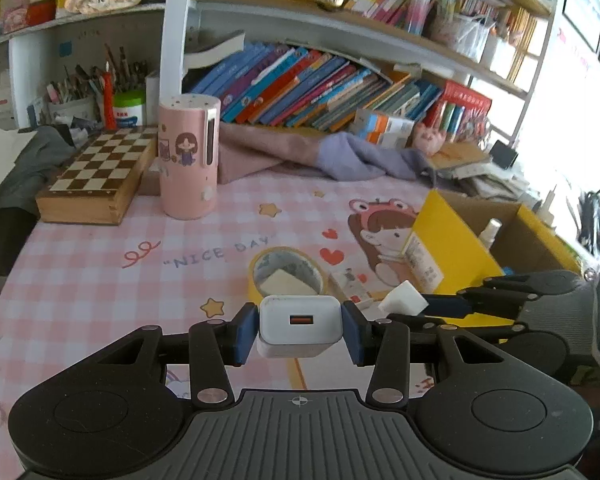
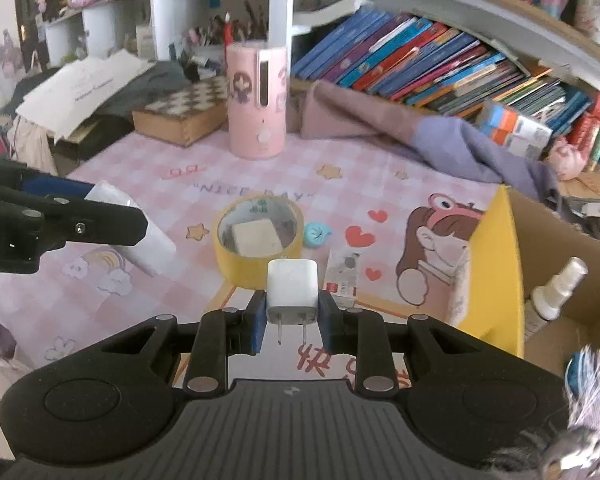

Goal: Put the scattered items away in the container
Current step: 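Carry both chargers with both tools over the yellow box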

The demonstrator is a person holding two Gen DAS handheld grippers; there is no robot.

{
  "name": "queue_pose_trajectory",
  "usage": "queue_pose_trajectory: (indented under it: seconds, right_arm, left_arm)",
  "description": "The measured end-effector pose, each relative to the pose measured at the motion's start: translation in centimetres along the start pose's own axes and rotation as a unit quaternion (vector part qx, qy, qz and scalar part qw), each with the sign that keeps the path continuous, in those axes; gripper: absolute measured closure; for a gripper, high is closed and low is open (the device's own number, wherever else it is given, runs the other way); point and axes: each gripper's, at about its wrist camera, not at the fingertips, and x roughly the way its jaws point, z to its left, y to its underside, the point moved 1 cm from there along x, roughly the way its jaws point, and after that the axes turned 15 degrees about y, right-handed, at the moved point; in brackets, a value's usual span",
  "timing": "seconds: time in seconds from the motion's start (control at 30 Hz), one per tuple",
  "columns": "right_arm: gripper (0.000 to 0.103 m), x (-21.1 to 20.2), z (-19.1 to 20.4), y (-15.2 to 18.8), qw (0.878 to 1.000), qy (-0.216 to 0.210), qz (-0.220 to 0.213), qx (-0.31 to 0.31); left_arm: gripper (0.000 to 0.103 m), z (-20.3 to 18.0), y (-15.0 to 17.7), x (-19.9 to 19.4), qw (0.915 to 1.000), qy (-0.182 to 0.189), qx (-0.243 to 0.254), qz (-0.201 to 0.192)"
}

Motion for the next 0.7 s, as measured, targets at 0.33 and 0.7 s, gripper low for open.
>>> queue_pose_trajectory:
  seconds: [0.33, 0.7]
  right_arm:
    - [0.078, -5.1, 0.8, 2.5, 1.000, 0.010, -0.001, 0.019]
    - [0.078, -10.2, 1.9, 6.2, 0.999, 0.028, 0.001, 0.037]
  left_arm:
    - [0.059, -1.5, 2.1, -3.8, 0.9997, 0.015, -0.002, -0.021]
    - [0.059, -4.3, 5.3, -8.0, 0.9988, 0.040, 0.010, -0.027]
